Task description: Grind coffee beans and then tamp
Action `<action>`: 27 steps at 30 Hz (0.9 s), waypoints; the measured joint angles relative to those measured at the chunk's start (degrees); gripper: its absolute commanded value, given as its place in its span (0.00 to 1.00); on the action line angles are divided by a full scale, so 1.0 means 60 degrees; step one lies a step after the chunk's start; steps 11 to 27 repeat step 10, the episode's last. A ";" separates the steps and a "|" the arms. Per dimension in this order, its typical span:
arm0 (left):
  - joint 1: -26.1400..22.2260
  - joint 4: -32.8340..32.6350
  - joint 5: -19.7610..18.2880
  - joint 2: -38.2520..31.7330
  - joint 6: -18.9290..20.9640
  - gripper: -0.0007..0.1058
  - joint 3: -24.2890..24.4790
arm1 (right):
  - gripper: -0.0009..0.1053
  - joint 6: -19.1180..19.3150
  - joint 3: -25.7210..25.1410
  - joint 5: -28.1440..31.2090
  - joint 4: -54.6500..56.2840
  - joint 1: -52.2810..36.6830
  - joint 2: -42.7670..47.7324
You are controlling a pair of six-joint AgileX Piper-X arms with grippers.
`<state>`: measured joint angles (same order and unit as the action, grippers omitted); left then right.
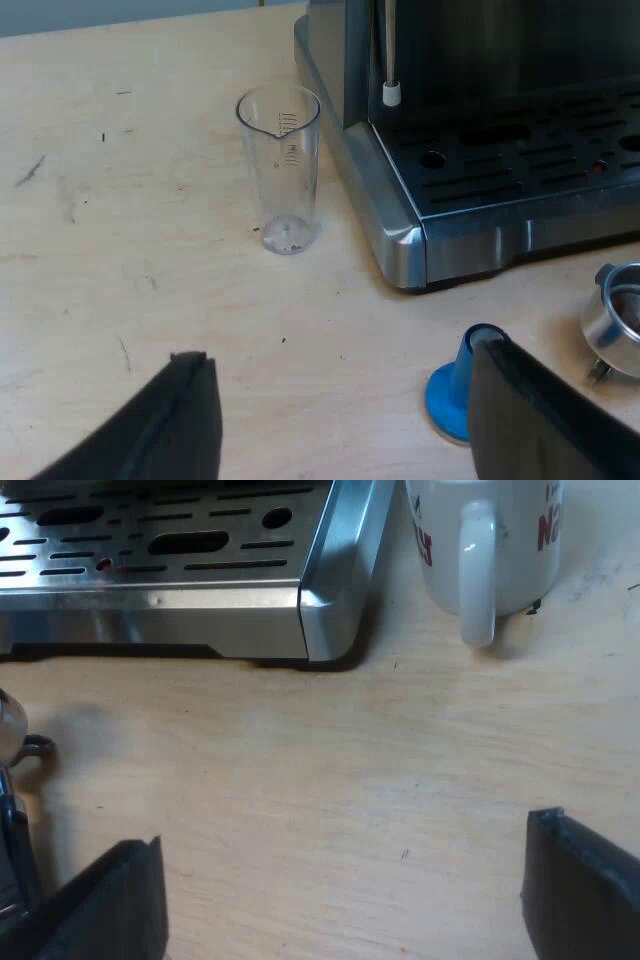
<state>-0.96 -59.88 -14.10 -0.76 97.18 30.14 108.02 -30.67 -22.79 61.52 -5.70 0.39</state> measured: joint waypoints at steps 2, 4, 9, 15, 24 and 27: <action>0.0000 0.0000 0.0000 0.0000 0.0000 0.53 0.0000 | 0.71 0.0000 0.0000 0.0022 0.0000 0.0000 0.0000; 0.0000 0.0000 0.0000 0.0000 0.0000 0.53 0.0000 | 0.71 0.0000 0.0000 0.0072 0.0000 0.0000 0.0000; 0.0000 0.0000 0.0000 0.0000 0.0000 0.53 0.0000 | 0.71 0.0000 0.0000 0.0072 0.0000 0.0000 0.0000; 0.0000 0.0000 0.0000 0.0000 0.0000 0.53 0.0000 | 0.71 0.0000 0.0000 0.0072 0.0000 0.0000 0.0000; 0.0000 0.0000 0.0000 0.0000 0.0000 0.53 0.0000 | 0.71 0.0000 0.0000 0.0072 0.0000 0.0000 0.0000; 0.0000 0.0000 0.0000 0.0000 0.0000 0.53 0.0000 | 0.71 0.0000 0.0000 0.0072 0.0000 0.0000 0.0000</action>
